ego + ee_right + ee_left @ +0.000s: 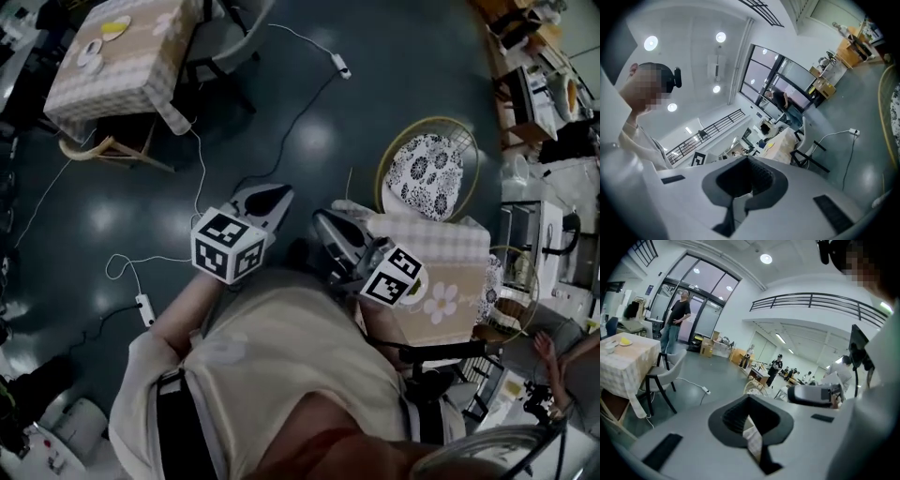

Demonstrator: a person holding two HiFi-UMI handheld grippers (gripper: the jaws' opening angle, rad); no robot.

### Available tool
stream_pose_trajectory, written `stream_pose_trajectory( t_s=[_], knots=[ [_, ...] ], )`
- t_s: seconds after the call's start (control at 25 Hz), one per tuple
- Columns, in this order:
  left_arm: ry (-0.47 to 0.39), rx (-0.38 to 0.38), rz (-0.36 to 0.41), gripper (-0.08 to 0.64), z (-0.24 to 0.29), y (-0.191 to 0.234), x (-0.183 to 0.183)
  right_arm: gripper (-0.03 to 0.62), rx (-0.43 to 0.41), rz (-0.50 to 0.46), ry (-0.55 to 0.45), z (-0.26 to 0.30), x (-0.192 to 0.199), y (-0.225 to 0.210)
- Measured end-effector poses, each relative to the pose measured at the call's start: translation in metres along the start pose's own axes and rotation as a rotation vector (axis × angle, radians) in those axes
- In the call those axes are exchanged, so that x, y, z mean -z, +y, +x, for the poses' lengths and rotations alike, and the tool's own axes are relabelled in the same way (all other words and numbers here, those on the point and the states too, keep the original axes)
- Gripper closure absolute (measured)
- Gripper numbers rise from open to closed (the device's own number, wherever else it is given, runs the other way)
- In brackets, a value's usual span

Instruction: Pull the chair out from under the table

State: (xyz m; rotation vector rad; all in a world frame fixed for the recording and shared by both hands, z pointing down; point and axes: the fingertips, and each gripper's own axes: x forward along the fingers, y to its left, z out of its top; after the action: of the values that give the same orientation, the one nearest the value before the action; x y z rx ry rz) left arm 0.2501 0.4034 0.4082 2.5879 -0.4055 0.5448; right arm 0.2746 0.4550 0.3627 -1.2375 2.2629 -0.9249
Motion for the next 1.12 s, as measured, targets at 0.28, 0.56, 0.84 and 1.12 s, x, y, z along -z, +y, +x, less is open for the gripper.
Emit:
stream_pose_trajectory(
  t_s=[0.28, 0.56, 0.84, 1.12],
  knots=[
    [-0.048, -0.146, -0.046, 0.558, -0.017, 0.019, 0.004, 0.583, -0.133, 0.013, 0.119, 0.02, 0.013, -0.004],
    [-0.087, -0.29, -0.087, 0.558, -0.049, 0.056, 0.002, 0.583, -0.226, 0.009, 0.222, 0.056, 0.019, 0.004],
    [-0.189, -0.243, -0.116, 0.558, -0.094, 0.13, -0.032, 0.583, -0.256, -0.027, 0.32, 0.157, 0.025, 0.016],
    [-0.266, -0.304, -0.178, 0.558, -0.146, 0.199, -0.026, 0.583, -0.298, -0.053, 0.422, 0.233, 0.059, 0.033]
  ],
)
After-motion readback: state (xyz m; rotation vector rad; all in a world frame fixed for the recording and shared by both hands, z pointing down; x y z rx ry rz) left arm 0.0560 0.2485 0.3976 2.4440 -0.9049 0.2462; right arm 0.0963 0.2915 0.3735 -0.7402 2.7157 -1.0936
